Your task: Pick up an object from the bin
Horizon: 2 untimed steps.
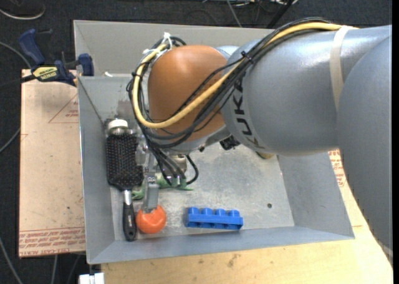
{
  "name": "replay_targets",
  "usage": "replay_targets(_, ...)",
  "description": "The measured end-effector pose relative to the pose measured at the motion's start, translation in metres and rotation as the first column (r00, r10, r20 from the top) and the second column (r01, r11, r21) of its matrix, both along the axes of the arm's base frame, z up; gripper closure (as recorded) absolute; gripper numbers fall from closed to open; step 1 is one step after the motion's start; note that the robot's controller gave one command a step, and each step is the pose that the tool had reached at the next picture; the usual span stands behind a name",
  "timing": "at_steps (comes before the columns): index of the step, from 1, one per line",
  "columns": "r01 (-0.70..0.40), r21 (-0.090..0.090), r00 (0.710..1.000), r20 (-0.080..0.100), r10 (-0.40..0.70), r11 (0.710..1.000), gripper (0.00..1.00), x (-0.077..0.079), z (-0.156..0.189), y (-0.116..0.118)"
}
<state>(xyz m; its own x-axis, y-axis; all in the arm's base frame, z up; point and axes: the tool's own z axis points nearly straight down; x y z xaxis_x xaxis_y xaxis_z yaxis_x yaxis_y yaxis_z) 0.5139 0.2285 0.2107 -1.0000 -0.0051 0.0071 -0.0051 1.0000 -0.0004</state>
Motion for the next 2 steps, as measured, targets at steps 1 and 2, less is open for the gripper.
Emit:
replay_targets(1, 0.004, 0.002, 1.0, 0.007, -0.004, 1.0, 0.0, 0.002, 0.005, -0.001)
replay_targets(2, -0.074, 0.003, 0.997, 0.012, 0.074, 0.997, 0.0, -0.009, -0.038, -0.021)
